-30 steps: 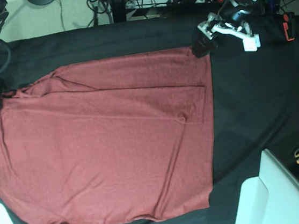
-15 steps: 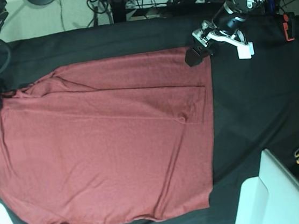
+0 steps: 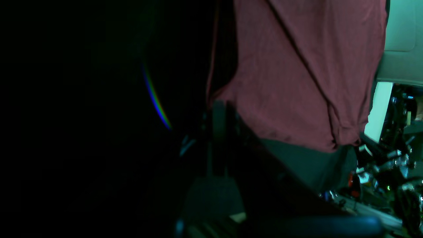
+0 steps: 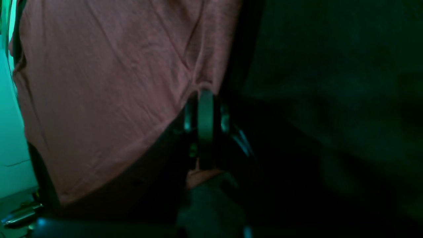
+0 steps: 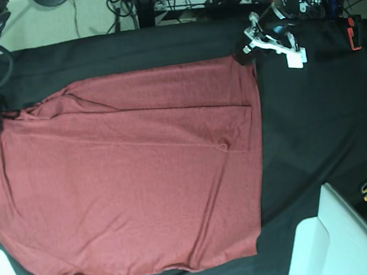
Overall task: Fold the T-shirt properly
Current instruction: 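Pull the grasped corner with the left gripper to spread the shirt wider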
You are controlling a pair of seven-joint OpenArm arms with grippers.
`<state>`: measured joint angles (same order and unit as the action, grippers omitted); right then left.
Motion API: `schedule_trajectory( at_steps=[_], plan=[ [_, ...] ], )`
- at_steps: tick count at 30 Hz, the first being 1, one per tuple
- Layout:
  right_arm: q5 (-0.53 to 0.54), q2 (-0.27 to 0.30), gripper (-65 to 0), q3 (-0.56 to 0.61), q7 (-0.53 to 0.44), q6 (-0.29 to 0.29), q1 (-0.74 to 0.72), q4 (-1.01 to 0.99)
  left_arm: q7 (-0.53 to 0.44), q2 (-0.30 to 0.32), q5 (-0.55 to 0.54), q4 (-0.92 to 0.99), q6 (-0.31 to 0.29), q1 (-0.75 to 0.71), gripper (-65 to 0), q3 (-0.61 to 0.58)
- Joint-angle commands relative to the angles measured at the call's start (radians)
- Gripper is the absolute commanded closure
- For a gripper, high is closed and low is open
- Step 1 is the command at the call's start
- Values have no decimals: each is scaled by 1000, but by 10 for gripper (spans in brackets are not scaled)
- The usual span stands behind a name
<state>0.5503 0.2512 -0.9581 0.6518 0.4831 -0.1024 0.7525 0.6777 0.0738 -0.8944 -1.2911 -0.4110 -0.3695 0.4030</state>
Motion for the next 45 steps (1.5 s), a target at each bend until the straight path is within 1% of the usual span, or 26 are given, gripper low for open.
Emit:
schedule_trajectory(
  at_steps=[1,4,8,14,17,21,26,31,34,36,38,42,45],
  plan=[
    [-20,15,-6,-5,13,-11,3,28,-5,16,-15,-15,-9,-7,0,3],
    [-19,13,-6,-5,21,-11,31,77,-5,21,-15,-29,-9,-23,0,3],
    [-19,13,-6,-6,67,-11,36,118,-5,21,-16,-120,-9,-58,0,3],
    [-19,13,-6,-2,70,-11,59,178,-3,22,-16,-246,-9,-110,0,4],
    [-19,13,-6,-6,105,-11,69,210,-3,22,-16,-279,-9,-136,0,6],
    [-23,13,-6,-6,147,-11,73,259,-3,21,-18,-307,-9,-170,0,53],
    [-23,15,-6,-3,176,-11,73,266,-3,21,-19,-347,-9,-211,0,116],
    [-23,13,-6,-6,205,-11,76,266,-2,22,-19,-365,-9,-234,0,129],
    [-23,13,-6,-6,210,-11,105,298,61,19,-19,-368,-9,-239,0,130],
    [-22,1,-6,-6,221,-13,126,344,86,17,-19,-368,-9,-237,0,130],
    [-23,-10,-6,-6,233,-25,140,385,86,16,-19,-368,-9,-239,0,130],
    [-23,-14,-6,3,233,-97,142,402,87,16,-19,-368,-9,-239,0,130],
    [-23,-16,-6,4,239,-103,132,402,87,16,-19,-368,-9,-237,0,129]
  ],
)
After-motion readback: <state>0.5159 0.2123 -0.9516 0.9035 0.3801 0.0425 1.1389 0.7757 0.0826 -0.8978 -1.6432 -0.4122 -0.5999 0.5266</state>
